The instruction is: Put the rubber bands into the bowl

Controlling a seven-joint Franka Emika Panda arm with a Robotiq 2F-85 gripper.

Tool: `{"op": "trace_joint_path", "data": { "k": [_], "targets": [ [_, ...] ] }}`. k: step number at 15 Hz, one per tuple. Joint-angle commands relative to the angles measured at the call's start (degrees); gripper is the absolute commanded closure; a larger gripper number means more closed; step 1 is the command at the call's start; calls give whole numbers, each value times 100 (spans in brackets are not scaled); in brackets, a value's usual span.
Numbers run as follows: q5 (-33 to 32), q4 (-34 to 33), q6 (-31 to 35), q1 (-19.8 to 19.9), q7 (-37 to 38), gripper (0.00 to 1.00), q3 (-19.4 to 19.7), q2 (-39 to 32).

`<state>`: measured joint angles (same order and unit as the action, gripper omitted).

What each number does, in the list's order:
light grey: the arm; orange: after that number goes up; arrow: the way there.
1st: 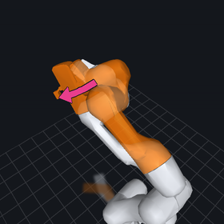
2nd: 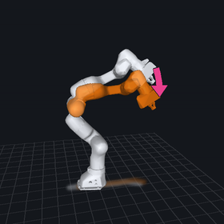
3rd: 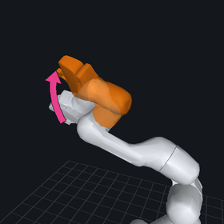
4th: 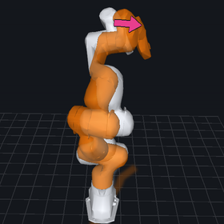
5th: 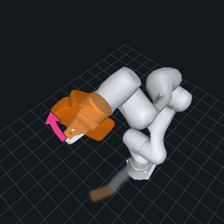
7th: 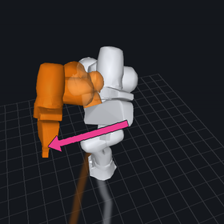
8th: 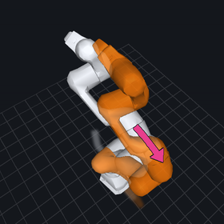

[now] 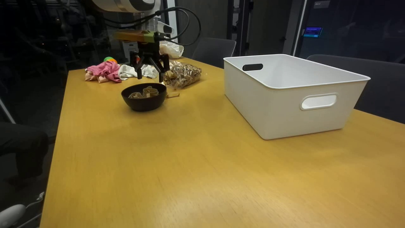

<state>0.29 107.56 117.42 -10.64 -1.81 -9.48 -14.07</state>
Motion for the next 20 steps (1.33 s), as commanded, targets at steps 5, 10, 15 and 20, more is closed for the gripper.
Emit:
{"op": "trace_joint_path", "data": {
  "k": [5,10,15,20],
  "targets": [
    [-764,-392,868,-79,-6,0,30,-195],
    [-1160,-659,1566,-196,55,0,71,-704],
    [-1288,-659,2086,-246,-17,0,116,-1100],
    [-1228,-599,2159,-198,-146,0,140,-1208]
  ]
}}
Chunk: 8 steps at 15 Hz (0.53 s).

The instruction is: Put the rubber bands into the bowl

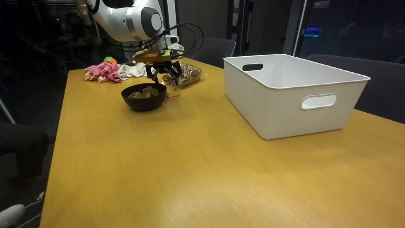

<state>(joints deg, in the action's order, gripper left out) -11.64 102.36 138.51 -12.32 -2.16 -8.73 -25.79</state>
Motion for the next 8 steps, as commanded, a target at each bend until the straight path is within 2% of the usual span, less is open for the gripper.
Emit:
{"op": "trace_joint_path", "data": {
  "k": [1,8],
  "targets": [
    [-11,-54,59,-6,-160,0,62,-35],
    [104,38,8,50,-380,0,-1,-118]
  ]
}}
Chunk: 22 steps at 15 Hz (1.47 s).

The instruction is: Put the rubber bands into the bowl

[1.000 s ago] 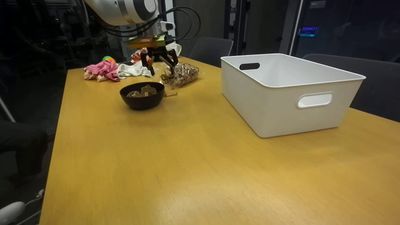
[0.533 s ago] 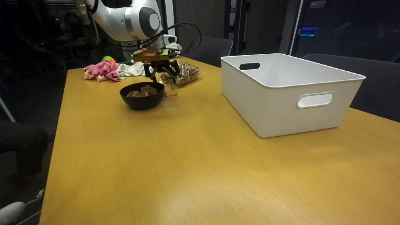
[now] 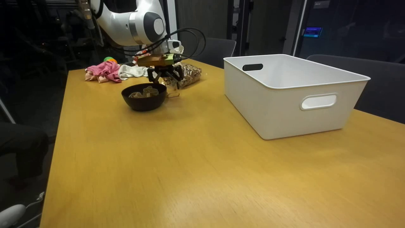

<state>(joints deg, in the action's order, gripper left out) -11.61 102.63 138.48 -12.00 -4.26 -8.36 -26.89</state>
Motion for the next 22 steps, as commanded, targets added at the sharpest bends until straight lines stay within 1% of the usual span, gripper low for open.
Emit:
{"op": "trace_joint_path", "data": {
  "k": [1,13,22],
  "targets": [
    [124,16,-14,21,-194,0,-54,-21],
    [222,118,-455,26,-290,0,-94,17],
    [209,-5,-456,5,-333,0,-103,-154]
  ]
}}
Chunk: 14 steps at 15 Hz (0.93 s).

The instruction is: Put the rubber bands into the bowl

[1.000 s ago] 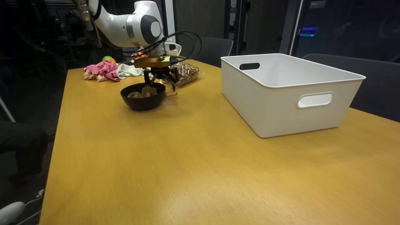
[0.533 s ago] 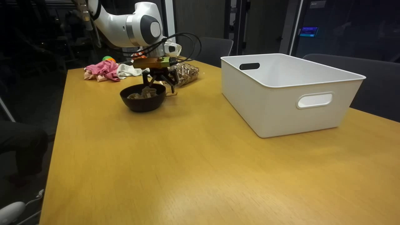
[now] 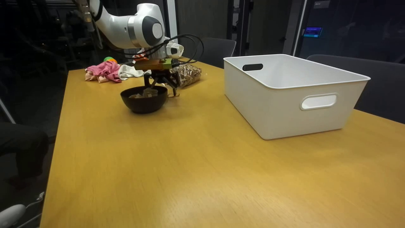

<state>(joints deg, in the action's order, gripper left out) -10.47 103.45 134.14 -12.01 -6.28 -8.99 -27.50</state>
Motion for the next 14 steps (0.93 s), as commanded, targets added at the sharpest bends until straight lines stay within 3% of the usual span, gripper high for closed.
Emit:
{"op": "trace_joint_path", "data": {
  "k": [1,14],
  "targets": [
    [105,-82,16,7,-132,0,-48,-104],
    [-116,-84,-296,-58,-167,0,11,228]
  ]
}}
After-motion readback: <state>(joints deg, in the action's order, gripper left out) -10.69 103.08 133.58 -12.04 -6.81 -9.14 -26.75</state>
